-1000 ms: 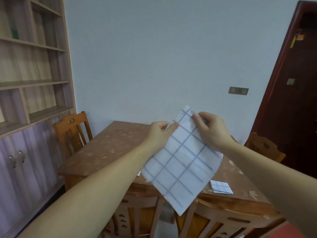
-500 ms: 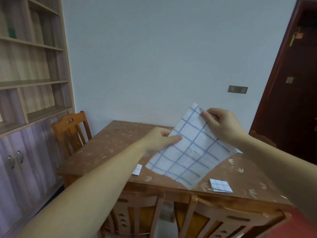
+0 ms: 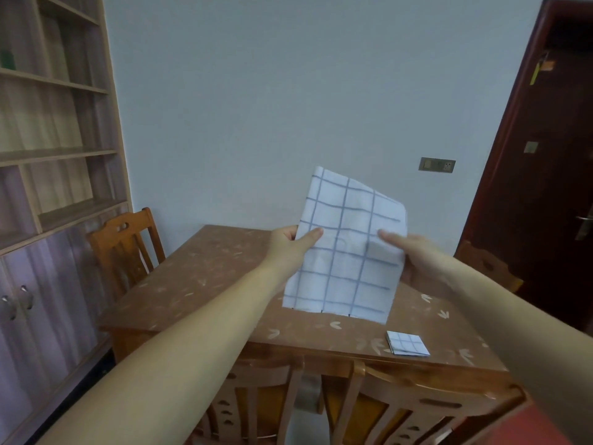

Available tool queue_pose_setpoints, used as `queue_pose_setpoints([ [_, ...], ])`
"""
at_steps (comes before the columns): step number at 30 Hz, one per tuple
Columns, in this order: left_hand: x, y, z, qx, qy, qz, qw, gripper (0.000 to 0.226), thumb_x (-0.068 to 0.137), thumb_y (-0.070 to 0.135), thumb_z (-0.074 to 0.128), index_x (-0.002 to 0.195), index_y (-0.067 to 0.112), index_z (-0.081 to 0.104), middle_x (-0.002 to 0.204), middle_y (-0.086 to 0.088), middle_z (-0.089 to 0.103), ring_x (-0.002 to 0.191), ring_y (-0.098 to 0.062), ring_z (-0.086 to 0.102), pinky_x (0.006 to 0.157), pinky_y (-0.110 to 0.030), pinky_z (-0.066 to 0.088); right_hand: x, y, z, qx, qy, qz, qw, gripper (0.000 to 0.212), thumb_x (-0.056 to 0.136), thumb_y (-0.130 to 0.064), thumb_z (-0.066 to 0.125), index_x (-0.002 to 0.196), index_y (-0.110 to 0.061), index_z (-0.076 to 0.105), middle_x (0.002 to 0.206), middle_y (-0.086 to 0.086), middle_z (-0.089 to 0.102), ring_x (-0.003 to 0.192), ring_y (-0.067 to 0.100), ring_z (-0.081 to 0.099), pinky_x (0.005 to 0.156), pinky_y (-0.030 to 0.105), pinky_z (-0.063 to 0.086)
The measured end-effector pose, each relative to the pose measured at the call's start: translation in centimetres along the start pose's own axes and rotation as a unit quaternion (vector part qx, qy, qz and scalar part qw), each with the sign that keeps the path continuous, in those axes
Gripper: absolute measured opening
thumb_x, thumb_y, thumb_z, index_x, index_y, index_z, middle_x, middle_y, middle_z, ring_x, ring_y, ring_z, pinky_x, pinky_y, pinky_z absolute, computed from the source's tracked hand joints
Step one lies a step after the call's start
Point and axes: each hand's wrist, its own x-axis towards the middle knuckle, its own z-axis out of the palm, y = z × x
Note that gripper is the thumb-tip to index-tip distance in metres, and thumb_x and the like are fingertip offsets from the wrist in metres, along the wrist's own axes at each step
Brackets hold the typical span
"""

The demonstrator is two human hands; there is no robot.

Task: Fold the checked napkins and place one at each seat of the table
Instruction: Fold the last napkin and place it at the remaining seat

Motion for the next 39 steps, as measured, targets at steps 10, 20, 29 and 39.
queue_pose_setpoints([
  [10, 0.8, -1.5, -0.9, 0.043, -0.024, -0.034, 0.998, 0.028, 0.083, 0.029, 0.076, 0.073, 0.005, 0.066, 0.069, -0.001, 0.062, 0.058, -0.011, 0.057, 0.057, -0.017, 0.043, -0.2, 0.5, -0.4, -0.124, 0.062, 0.007, 0.990, 0.012, 0.086, -0.013, 0.072, 0.097, -0.009, 0.071, 0.096, 0.004, 0.078, 0.083, 0.019, 0.075, 0.067, 0.030, 0.060],
  [20, 0.1, -0.6, -0.8, 0.073, -0.087, -0.053, 0.992, 0.019, 0.085, 0.021, 0.075, 0.093, 0.004, 0.073, 0.103, -0.017, 0.074, 0.090, -0.026, 0.070, 0.088, -0.046, 0.054, -0.5, 0.6, -2.6, -0.136, 0.042, 0.004, 0.990, 0.018, 0.093, -0.013, 0.063, 0.107, -0.006, 0.070, 0.103, 0.010, 0.076, 0.094, 0.027, 0.074, 0.080, 0.040, 0.058],
  [29, 0.0, -0.6, -1.2, 0.004, -0.110, -0.078, 0.991, 0.023, 0.091, -0.004, 0.054, 0.087, 0.013, 0.068, 0.082, -0.003, 0.068, 0.061, -0.012, 0.065, 0.057, -0.020, 0.053, -1.1, 0.6, -3.3, -0.136, -0.004, -0.025, 0.990, 0.045, 0.099, 0.005, 0.041, 0.082, -0.014, 0.078, 0.095, 0.006, 0.076, 0.083, 0.018, 0.073, 0.066, 0.026, 0.058],
  [39, 0.4, -0.4, -1.1, -0.048, -0.062, -0.136, 0.988, 0.032, 0.097, 0.037, 0.055, 0.112, 0.011, 0.069, 0.108, -0.005, 0.072, 0.098, -0.023, 0.068, 0.087, -0.037, 0.051, -1.5, 0.0, -3.6, -0.187, 0.003, -0.057, 0.981, 0.047, 0.099, 0.004, 0.040, 0.084, -0.017, 0.080, 0.115, 0.005, 0.072, 0.105, 0.026, 0.068, 0.083, 0.031, 0.054],
])
